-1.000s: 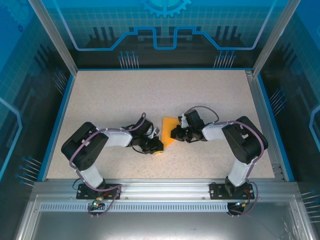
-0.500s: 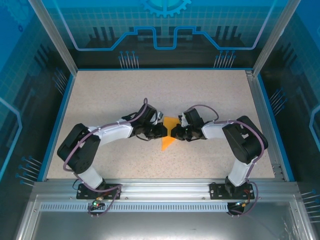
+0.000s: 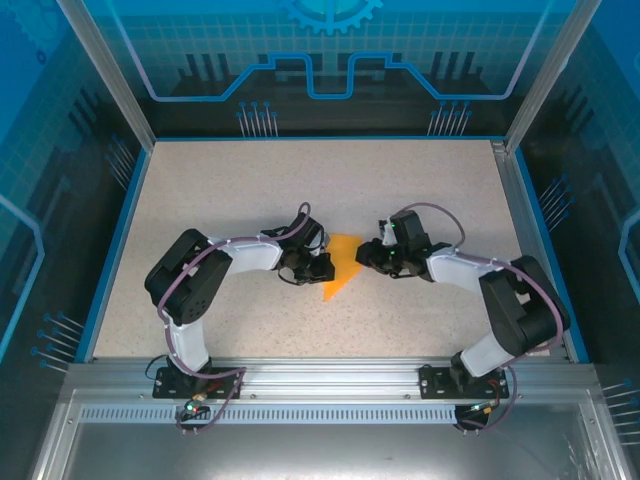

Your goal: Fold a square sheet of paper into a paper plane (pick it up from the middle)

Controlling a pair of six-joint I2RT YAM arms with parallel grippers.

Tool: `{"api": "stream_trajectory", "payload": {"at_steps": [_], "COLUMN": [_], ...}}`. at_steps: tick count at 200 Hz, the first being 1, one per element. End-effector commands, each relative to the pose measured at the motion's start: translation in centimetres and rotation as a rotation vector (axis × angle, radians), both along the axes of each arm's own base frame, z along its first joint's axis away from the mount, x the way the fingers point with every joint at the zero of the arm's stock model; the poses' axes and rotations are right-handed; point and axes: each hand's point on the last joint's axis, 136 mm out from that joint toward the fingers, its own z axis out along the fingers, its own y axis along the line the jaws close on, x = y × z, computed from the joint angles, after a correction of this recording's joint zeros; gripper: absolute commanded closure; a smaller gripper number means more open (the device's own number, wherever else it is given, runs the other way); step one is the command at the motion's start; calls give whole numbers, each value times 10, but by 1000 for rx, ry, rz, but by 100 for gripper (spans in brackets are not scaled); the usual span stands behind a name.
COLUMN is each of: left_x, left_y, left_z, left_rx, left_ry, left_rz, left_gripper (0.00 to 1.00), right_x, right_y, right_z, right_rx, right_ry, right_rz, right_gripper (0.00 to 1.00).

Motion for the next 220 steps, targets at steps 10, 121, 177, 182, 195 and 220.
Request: {"api": "stream_trajectory", "payload": {"at_steps": [10, 121, 177, 182, 195, 220], "left_x": [3, 10, 9, 9, 8, 7], "left_y": [-1, 0, 2, 2, 2, 4], "left_z": [9, 22, 19, 19, 20, 21], "left_rx": [3, 0, 11, 10, 9, 14], "left_ry": [-33, -108, -105, -105, -108, -108], "left_rz": [-27, -26, -27, -28, -28, -30], "left_gripper": [86, 79, 79, 79, 79, 78], "right_x": [-13, 3, 8, 9, 10, 13], "right_y": [-20, 10, 18, 19, 20, 23], "right_z": [-15, -21, -21, -21, -22, -19], "right_rx": [-12, 107, 136, 140, 144, 154], "right_ry": [77, 121, 123, 124, 125, 117], "right_rz": [-17, 13, 29, 30, 32, 42], "right_gripper": [63, 59, 59, 59, 59, 59]}}
